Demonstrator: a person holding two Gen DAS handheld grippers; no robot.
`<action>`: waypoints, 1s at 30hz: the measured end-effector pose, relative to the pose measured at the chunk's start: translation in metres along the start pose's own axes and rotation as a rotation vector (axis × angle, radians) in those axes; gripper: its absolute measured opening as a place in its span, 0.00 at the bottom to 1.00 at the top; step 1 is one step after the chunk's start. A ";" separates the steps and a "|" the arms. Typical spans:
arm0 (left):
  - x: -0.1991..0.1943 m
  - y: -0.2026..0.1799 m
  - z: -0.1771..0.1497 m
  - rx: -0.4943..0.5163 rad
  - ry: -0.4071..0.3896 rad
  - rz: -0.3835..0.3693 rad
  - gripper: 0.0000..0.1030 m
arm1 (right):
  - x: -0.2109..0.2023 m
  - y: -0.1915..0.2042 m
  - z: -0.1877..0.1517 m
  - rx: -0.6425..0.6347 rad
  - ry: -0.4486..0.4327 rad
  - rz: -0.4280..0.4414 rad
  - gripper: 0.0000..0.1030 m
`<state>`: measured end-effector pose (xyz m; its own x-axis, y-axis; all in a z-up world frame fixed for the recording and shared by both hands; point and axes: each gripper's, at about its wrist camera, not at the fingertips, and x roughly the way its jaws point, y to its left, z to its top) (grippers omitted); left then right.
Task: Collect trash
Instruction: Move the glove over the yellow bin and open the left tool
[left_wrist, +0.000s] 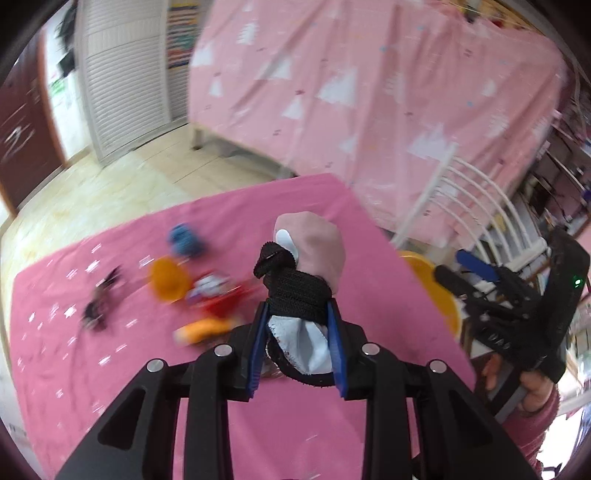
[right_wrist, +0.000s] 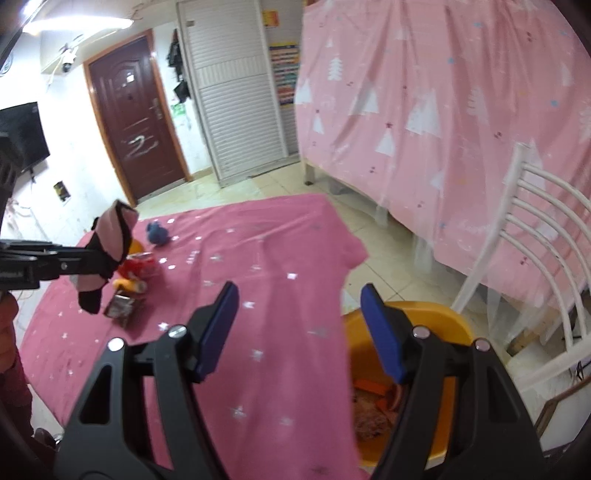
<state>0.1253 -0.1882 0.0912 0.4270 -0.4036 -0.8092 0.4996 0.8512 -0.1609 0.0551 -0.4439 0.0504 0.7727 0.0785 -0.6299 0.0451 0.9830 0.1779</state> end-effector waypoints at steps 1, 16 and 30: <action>0.005 -0.015 0.006 0.017 -0.004 -0.014 0.23 | -0.001 -0.004 -0.001 0.006 -0.002 -0.005 0.64; 0.107 -0.144 0.030 0.013 0.112 -0.243 0.26 | -0.039 -0.092 -0.019 0.147 -0.047 -0.142 0.64; 0.100 -0.150 0.026 0.032 0.122 -0.270 0.51 | -0.041 -0.087 -0.021 0.144 -0.044 -0.140 0.64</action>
<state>0.1124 -0.3651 0.0488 0.1829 -0.5688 -0.8019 0.6073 0.7068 -0.3628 0.0061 -0.5291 0.0452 0.7793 -0.0681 -0.6230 0.2421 0.9496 0.1990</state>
